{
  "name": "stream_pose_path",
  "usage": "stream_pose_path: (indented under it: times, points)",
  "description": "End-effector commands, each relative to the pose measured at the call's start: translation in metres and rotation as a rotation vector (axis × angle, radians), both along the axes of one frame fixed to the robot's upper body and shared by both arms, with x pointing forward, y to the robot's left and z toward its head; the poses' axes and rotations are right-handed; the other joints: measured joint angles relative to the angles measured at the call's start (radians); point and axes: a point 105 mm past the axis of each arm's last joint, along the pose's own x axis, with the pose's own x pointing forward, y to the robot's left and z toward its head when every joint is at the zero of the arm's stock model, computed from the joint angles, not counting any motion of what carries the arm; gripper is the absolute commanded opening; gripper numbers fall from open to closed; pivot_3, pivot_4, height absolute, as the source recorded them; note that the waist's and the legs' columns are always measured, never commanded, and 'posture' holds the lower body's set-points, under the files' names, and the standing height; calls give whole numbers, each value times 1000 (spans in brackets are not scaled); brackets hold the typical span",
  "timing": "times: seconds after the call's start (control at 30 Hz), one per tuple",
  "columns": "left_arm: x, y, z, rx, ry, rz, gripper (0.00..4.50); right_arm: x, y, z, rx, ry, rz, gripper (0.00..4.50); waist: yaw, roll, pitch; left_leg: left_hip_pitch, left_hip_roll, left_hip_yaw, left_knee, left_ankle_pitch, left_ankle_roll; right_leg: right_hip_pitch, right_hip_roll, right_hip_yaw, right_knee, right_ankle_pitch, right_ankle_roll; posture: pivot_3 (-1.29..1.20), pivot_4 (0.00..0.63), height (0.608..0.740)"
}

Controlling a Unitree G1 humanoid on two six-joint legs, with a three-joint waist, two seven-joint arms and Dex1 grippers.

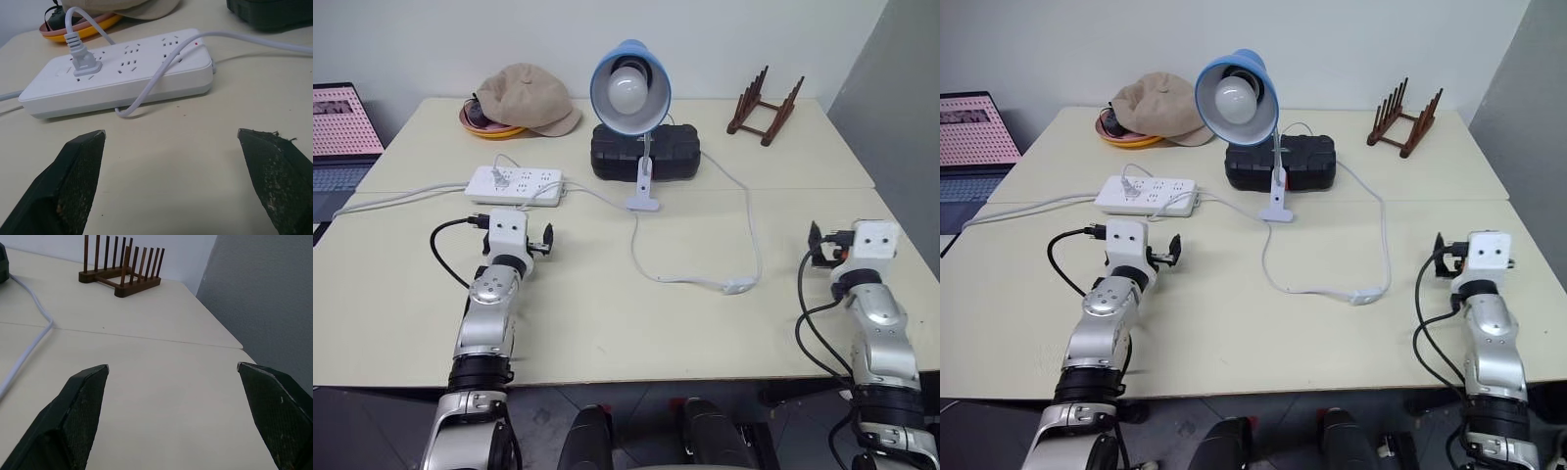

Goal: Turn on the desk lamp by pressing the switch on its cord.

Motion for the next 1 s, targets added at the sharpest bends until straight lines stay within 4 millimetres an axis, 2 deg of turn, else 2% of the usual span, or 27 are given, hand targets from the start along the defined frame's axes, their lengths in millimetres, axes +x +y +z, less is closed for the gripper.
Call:
stream_pose_path:
  times: [0.03,0.2,0.33,0.37,0.5,0.6,0.7,0.8,0.9,1.0]
  points:
    - [2,2,18,-4,-43,-18,4500,-6,-3,11,-6,-42,-5,4432,0,0,0,0,0,0,0,0,0,0,0,0,0,0,0,0,150,740]
    - [1,2,21,-7,-46,-51,4500,-8,-2,8,-15,-16,35,4432,-1,0,0,0,0,0,0,0,0,0,0,0,0,0,0,0,150,740]
    - [-1,5,28,34,-38,-98,4500,-11,11,18,-57,25,218,4432,-4,0,0,0,0,0,0,0,0,0,0,0,0,0,0,0,150,740]
    - [-2,3,30,29,-32,-137,4500,-13,18,19,-80,61,312,4432,-4,0,0,0,0,0,0,0,0,0,0,0,0,0,0,0,150,740]
    - [-11,-40,46,71,43,-535,4500,-36,48,15,-178,310,759,4432,-3,-1,0,0,0,0,0,0,0,0,0,0,0,-1,-1,0,150,740]
    - [-17,-68,54,119,102,-765,4500,-53,55,9,-202,510,998,4432,-1,-1,0,0,0,0,1,0,0,0,0,0,-1,-3,-5,0,150,740]
    - [-27,-99,61,123,138,-965,4500,-55,53,3,-247,622,1093,4432,-3,-1,1,0,0,0,2,0,0,1,0,0,-1,-3,-5,0,150,740]
    - [-54,-129,63,157,200,-1206,4500,-51,59,0,-310,666,1168,4432,-10,-1,1,0,0,0,3,0,0,1,-1,0,-1,-3,-5,0,150,740]
    - [-73,-151,60,184,232,-1371,4500,-38,73,-2,-318,656,1230,4432,-19,-1,1,-1,0,0,1,0,0,0,0,0,-1,-2,-4,0,150,740]
    - [-76,-160,56,209,241,-1420,4500,-28,82,-9,-345,664,1254,4432,-21,-1,1,0,1,0,1,0,0,-1,1,0,0,-1,-2,0,150,740]
